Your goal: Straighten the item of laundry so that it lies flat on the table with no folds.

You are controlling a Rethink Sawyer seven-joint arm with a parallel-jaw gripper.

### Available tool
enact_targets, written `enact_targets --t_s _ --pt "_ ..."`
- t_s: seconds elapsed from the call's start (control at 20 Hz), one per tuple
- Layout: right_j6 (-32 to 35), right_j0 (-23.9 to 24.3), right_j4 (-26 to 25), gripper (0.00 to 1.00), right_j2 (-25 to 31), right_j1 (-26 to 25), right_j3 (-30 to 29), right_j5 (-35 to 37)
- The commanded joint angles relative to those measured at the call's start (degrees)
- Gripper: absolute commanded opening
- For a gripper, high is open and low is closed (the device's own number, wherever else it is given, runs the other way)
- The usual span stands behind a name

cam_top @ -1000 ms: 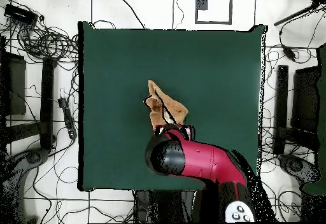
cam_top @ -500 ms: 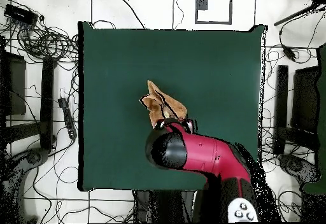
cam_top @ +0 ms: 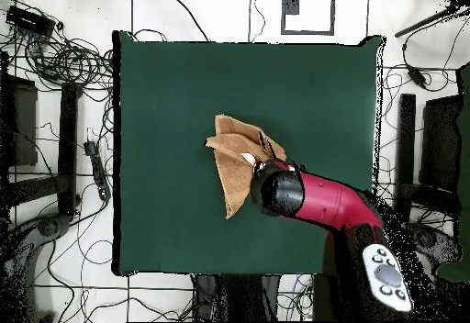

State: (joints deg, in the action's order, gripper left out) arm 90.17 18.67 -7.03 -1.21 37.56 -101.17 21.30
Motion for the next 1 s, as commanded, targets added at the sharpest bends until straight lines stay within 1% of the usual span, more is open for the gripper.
enact_targets --t_s 0.05,0.25,0.4,0.6,0.7,0.85,0.9,1.0 --pt "-2.05 3.75 -3.84 0.00 10.26 -9.17 3.33 -1.86" --pt "-4.16 6.21 -6.91 0.00 11.97 -12.76 6.36 -2.88" --pt "-5.42 7.85 -9.87 0.00 13.04 -13.97 8.48 -3.21" --pt "-6.27 8.98 -13.04 0.00 14.59 -15.76 12.79 -2.57" --pt "-5.34 9.25 -14.45 0.00 15.69 -15.49 13.30 -3.91" --pt "-5.06 9.37 -14.43 0.00 17.19 -13.62 13.68 -0.34" --pt "-4.92 9.15 -14.05 0.00 17.36 -12.98 13.90 1.83" --pt "-4.18 7.88 -14.07 0.00 16.52 -11.51 14.31 4.60"
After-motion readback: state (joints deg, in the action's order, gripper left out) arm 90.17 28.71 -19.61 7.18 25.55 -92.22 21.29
